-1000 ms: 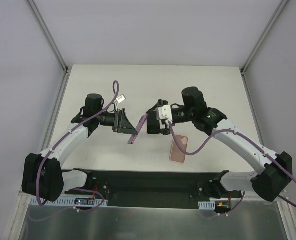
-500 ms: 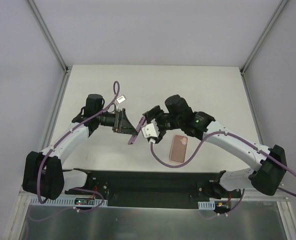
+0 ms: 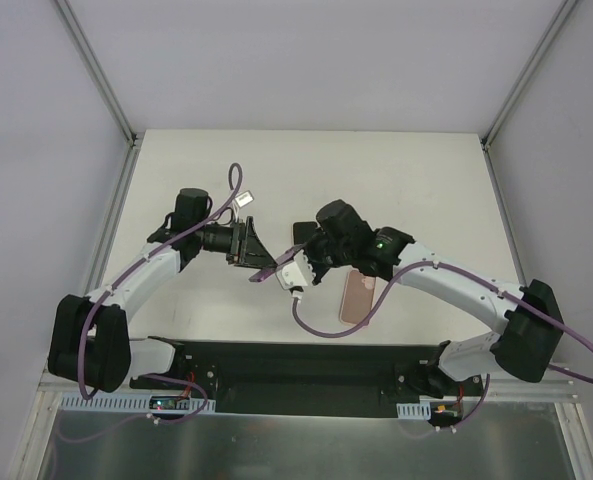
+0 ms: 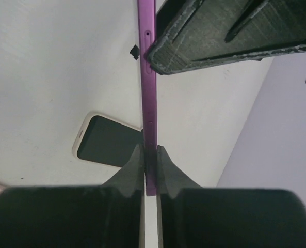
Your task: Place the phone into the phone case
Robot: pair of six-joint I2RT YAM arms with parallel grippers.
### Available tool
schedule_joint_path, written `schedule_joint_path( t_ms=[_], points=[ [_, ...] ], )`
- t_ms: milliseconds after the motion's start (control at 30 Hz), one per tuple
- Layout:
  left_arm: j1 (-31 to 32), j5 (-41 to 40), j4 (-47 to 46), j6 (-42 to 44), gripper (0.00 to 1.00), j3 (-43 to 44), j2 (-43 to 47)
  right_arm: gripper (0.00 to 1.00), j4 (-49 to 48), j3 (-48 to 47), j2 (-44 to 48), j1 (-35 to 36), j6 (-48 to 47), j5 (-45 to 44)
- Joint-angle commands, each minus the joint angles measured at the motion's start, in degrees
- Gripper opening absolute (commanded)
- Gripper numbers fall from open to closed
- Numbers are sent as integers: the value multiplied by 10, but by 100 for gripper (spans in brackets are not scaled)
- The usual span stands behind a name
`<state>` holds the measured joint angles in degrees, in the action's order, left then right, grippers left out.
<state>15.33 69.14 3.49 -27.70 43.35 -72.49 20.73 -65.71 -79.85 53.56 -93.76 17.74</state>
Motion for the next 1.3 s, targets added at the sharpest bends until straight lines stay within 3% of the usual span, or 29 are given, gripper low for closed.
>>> schedule_joint_path(
  t_ms=[0,67,100,200,333,467,600,700,900,1133,1267],
  points=[
    [11,40,-27,-2,39,16,0,1,-58,5,-4,6,-26,-31],
    [11,41,-27,7,43,19,1,1,-48,5,-4,6,-27,-35],
    [11,37,-27,15,53,23,4,1,-42,3,-3,7,-24,-35],
    [11,-13,-6,91,64,37,31,1,-10,-4,4,6,1,-17],
    [11,-104,45,244,68,54,83,1,75,-34,10,0,73,25],
    [11,-132,85,386,71,59,117,1,158,-46,14,-23,111,108],
    [11,-133,100,398,74,70,125,1,159,-9,29,-25,116,104],
    [11,-89,103,383,74,76,108,1,139,12,41,-34,126,120],
    [22,-31,108,463,79,35,155,1,150,-2,37,-57,161,185],
    [62,-66,141,495,85,18,204,2,169,-25,6,-60,191,212],
    [103,-149,171,504,85,17,190,1,171,-39,-9,-61,205,234]
  ],
)
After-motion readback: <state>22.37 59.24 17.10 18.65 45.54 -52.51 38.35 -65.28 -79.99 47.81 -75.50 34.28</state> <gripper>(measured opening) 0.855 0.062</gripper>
